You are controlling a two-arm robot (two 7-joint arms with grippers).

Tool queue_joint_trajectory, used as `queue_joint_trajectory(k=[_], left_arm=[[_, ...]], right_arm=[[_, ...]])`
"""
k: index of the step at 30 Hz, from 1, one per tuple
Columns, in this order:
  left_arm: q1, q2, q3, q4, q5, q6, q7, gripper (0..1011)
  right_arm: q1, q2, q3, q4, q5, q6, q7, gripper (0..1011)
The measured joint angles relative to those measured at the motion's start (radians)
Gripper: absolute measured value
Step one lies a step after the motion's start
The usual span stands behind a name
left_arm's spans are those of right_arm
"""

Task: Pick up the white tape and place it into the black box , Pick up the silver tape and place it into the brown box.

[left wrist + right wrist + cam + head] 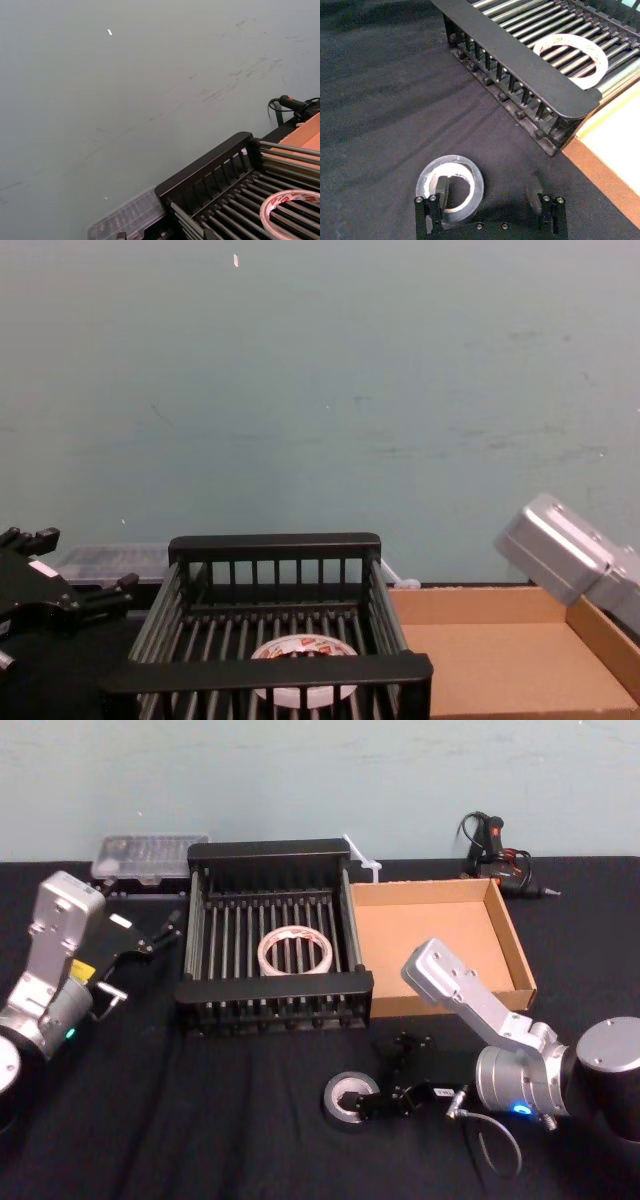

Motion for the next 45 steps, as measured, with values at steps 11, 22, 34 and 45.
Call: queue_joint_trajectory(k=[11,22,34,45], left_arm=[[0.0,0.0,0.0,0.0,0.0,0.0,0.0,1001],[0.0,0.0,0.0,0.0,0.0,0.0,0.0,1001],[0.0,0.0,0.0,0.0,0.0,0.0,0.0,1001],[0.0,0.0,0.0,0.0,0.0,0.0,0.0,1001]], right_arm=[[-0.001,0.001,0.001,-0.001,0.0,0.0,-0.001,1002],[-0.001,0.001,0.001,-0.002,0.0,-0.001,-0.001,885],[-0.001,0.001,0.001,-0.002,0.001,-0.001,-0.001,531],[-0.001,0.001,0.001,-0.002,0.001,-0.001,-0.001,188]])
